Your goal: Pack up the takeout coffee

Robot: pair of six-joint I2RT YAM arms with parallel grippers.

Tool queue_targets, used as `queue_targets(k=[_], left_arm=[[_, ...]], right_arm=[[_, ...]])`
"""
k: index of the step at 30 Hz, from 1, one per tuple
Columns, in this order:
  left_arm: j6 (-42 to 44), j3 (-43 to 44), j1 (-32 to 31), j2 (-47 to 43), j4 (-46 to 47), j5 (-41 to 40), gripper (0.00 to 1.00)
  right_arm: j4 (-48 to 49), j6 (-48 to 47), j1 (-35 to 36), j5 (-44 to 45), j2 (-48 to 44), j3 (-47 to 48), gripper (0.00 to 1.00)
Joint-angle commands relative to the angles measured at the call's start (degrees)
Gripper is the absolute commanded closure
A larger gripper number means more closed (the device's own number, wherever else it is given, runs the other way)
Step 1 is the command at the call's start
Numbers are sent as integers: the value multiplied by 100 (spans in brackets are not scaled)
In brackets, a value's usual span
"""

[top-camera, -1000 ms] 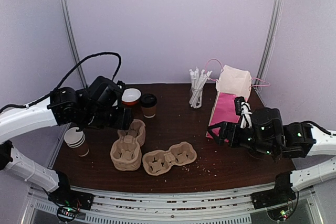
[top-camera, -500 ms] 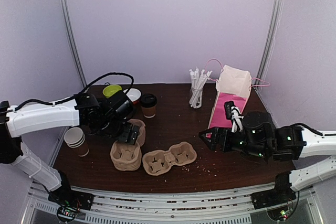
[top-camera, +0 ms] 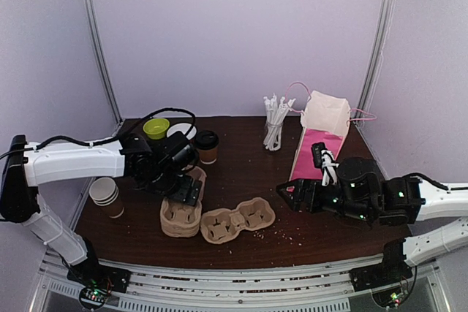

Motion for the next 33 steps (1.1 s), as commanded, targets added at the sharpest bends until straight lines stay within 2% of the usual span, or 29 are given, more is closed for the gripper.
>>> queue_targets(k=[1, 6, 11, 16, 22, 27, 33], left_arm=[[86, 149, 28, 292, 35, -126, 2], [100, -3, 69, 403, 171, -59, 2], [123, -205, 216, 206, 235, -136, 11], [305, -560, 650, -180, 456, 1, 24], [533, -940, 1439, -449, 867, 256, 30], [740, -1048, 1991, -543, 1110, 444, 42], [970, -834, 2617, -342, 1080, 198, 43]], right_arm=[[96, -110, 18, -10, 26, -71, 6], [79, -117, 21, 9, 22, -72, 6], [68, -142, 26, 21, 52, -53, 6], [83, -161, 14, 46, 92, -48, 6], [107, -146, 11, 60, 104, -57, 6], [25, -129, 12, 105, 23, -57, 6], [22, -99, 9, 171, -64, -131, 6]])
